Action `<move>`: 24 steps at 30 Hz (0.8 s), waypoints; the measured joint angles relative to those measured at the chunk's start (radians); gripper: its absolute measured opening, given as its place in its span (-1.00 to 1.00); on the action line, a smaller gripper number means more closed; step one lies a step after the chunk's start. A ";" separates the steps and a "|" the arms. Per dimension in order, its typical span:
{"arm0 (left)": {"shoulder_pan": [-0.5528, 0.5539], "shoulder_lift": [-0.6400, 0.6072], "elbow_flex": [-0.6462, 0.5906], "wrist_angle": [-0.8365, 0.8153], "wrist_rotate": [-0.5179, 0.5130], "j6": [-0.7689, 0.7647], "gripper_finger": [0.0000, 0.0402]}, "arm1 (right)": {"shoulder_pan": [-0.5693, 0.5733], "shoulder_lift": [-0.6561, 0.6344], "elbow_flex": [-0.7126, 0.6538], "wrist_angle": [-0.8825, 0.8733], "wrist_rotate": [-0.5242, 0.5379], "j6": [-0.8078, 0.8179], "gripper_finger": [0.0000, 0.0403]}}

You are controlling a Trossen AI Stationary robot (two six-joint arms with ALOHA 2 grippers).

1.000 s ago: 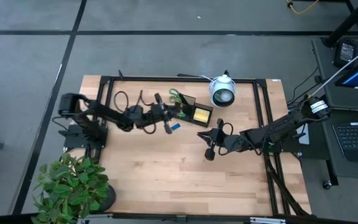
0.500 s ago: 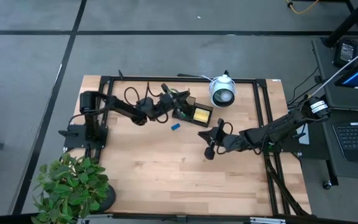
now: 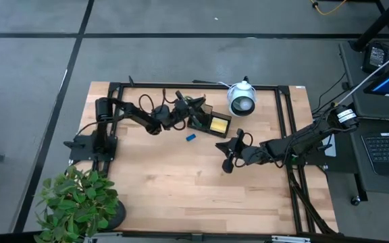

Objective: Pick and place office supplies into organizer
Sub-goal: Put the yellow pencil into the black desk organizer

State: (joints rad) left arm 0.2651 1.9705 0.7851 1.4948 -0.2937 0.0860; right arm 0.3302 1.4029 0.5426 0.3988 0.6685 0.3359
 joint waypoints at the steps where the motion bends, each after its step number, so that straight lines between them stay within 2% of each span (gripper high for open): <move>1: 0.004 0.007 0.002 0.000 0.001 -0.014 -0.91 | 0.000 0.000 0.000 0.000 0.000 0.000 -0.83; 6: 0.014 0.050 0.031 -0.002 0.033 -0.072 -0.91 | 0.000 0.000 0.000 0.001 0.000 0.000 -0.83; 14: 0.014 0.110 0.081 0.006 0.035 -0.068 -0.90 | 0.001 0.000 0.000 0.001 -0.018 0.001 -0.83; 24: 0.011 0.113 0.083 0.004 0.033 -0.069 -0.78 | 0.001 0.000 0.000 0.001 -0.019 0.003 -0.83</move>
State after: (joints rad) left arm 0.2764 2.0834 0.8677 1.4992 -0.2609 0.0170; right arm 0.3309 1.4029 0.5426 0.3996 0.6498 0.3389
